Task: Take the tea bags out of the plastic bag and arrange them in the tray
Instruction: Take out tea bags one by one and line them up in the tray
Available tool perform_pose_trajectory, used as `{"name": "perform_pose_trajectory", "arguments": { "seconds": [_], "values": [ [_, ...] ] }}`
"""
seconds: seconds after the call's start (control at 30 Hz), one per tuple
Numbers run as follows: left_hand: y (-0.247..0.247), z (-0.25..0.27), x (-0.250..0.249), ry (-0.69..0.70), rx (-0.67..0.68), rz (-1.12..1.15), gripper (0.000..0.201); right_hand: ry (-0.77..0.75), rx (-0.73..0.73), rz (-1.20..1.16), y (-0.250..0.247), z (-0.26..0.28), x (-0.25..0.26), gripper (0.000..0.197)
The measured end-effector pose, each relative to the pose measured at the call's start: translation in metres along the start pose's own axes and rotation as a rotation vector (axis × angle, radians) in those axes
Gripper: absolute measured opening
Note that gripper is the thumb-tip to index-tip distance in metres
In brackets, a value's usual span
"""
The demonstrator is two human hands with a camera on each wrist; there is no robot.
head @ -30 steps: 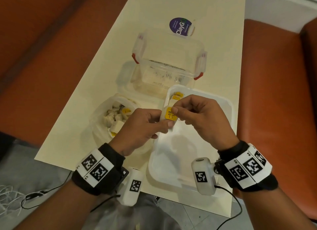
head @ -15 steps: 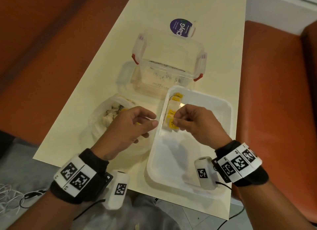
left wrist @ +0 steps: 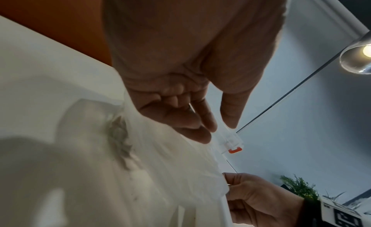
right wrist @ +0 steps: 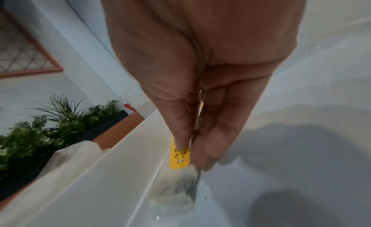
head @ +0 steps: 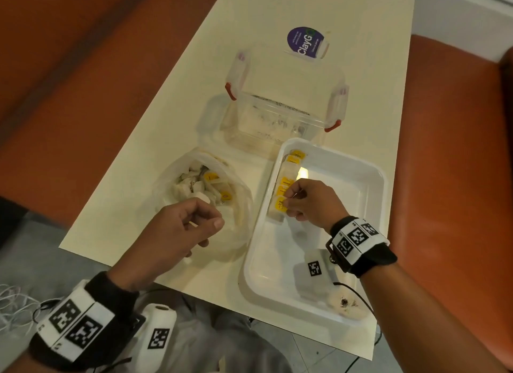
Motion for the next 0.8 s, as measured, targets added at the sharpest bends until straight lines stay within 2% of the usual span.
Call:
{"name": "perform_pose_trajectory", "arguments": {
  "seconds": [0.33,0.5,0.6,0.7,0.8],
  "values": [
    [-0.005,0.003,-0.007,0.027,0.01,-0.021,0.002,-0.011,-0.071,-0.039,-0.005,0.0,0.003,0.016],
    [-0.017,-0.002,-0.013,0.085,-0.005,-0.119,0.007,0.006,-0.085,-0.041,-0.007,0.001,0.002,0.018],
    [-0.024,-0.004,-0.021,0.193,-0.014,-0.448,0.018,-0.009,-0.108,-0.003,-0.009,0.008,0.004,0.022],
    [-0.015,-0.003,-0.024,0.323,0.076,-0.91,0.03,-0.134,-0.21,0.124,-0.016,0.03,0.023,0.019],
    [-0.002,0.0,-0.012,0.415,0.223,-1.046,0.032,-0.327,-0.16,0.298,-0.003,0.073,0.052,0.017]
  ]
}}
Point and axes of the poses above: each hand's wrist, its own z-axis away from the middle knuckle, its own y-axis out of the palm, x = y × z, the point moved 7 cm from there along -z, towards the middle knuckle, and after that the axes turned 10 degrees about y, right-handed, at the moved point
